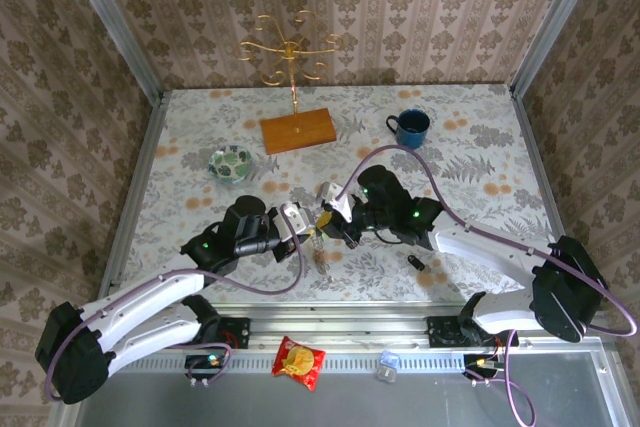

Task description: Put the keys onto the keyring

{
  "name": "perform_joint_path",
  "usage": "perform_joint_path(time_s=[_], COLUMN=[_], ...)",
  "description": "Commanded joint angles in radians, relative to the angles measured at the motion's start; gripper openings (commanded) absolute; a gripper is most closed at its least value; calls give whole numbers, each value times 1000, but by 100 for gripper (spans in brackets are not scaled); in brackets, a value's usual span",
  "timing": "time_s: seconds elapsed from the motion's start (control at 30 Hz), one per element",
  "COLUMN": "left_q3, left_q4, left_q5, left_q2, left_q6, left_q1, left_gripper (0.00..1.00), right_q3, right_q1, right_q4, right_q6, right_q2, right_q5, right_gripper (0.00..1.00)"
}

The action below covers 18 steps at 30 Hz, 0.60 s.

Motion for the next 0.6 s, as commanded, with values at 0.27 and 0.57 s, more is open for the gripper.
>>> perform_joint_path(time_s=[0.27, 0.57], left_q3=[24, 8], left_q4=[36, 38], left_q5=[15, -11], left_q2=[-8, -12], left_q6=[50, 121], left_q1=[-13, -39], left_gripper=[0, 0], right_q3=[44, 54], right_q1=[-2, -30], right_q4=[21, -8], right_q6=[79, 117], right_q2=[20, 29], right_q5=[40, 15], right_gripper=[0, 0])
